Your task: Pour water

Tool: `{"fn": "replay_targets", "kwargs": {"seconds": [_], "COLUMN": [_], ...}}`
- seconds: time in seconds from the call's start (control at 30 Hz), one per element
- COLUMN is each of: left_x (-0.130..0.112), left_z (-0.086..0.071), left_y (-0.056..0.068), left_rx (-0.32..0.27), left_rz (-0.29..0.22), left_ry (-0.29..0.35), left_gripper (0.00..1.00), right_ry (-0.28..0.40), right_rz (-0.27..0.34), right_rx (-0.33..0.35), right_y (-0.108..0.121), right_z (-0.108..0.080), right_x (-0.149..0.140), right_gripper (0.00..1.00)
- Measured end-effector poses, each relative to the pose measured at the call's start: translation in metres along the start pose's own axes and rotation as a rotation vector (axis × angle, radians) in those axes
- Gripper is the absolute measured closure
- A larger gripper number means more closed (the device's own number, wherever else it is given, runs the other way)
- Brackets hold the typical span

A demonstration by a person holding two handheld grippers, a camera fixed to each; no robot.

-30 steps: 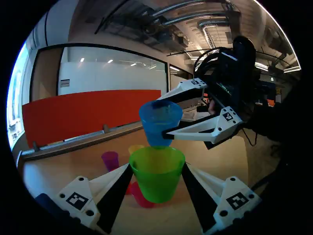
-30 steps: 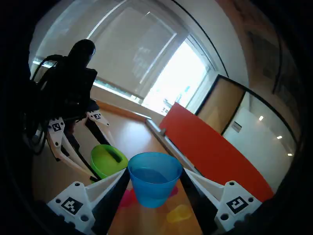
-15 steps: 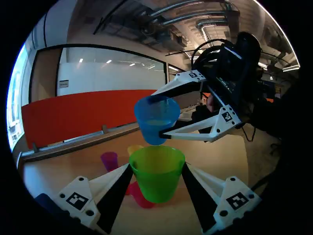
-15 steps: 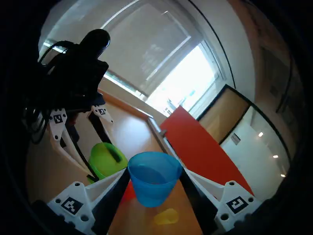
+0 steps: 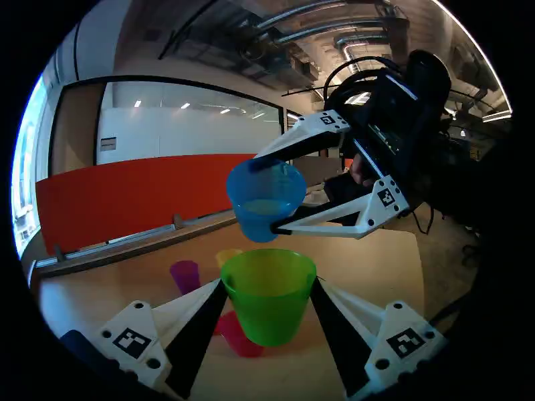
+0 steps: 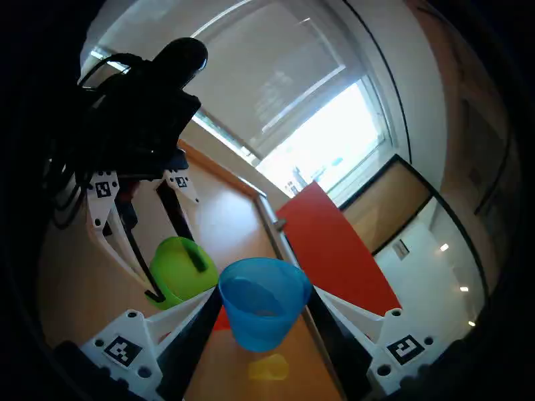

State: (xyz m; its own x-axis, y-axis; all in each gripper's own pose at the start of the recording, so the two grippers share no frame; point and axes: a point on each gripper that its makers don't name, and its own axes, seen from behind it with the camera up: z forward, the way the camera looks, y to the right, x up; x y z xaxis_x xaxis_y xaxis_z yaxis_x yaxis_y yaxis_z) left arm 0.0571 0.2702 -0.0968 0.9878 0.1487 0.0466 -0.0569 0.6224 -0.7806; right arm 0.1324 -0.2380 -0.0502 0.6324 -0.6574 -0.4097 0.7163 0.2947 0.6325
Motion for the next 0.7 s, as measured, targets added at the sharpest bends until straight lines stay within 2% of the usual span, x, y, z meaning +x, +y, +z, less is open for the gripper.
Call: {"fn": "replay_targets", "kwargs": {"seconds": [0.7], "left_x": [0.0005], "left_z": [0.0040], "left_y": [0.0023], "left_rx": [-0.004], "left_rz": [-0.002], "left_ry": [0.003], "left_gripper": [0.14], "right_ry": [-0.023], "right_rz": [-0.147], "right_rx": [0.021], "right_y": [0.0004], "right_z": [0.0080], "right_x": [0.0016], "right_gripper": [0.08]}}
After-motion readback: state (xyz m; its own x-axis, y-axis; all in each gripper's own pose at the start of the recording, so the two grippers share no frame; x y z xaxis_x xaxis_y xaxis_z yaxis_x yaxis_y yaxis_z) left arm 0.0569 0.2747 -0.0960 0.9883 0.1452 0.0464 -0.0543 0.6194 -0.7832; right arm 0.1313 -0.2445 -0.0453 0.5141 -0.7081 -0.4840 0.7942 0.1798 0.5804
